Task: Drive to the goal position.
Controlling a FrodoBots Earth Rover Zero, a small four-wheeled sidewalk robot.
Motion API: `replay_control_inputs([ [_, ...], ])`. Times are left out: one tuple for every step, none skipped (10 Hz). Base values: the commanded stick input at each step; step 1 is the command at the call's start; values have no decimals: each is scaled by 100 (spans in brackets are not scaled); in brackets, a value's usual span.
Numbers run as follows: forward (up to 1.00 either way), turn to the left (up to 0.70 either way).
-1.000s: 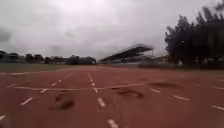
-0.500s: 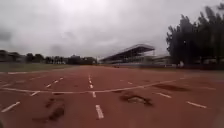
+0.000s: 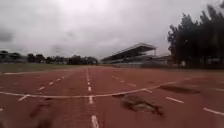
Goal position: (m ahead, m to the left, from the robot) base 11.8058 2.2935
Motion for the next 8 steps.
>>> replay_control_inputs([
  [70,0],
  [70,0],
  [70,0],
  [70,0],
  [70,0],
  [70,0],
  [70,0],
  [70,0],
])
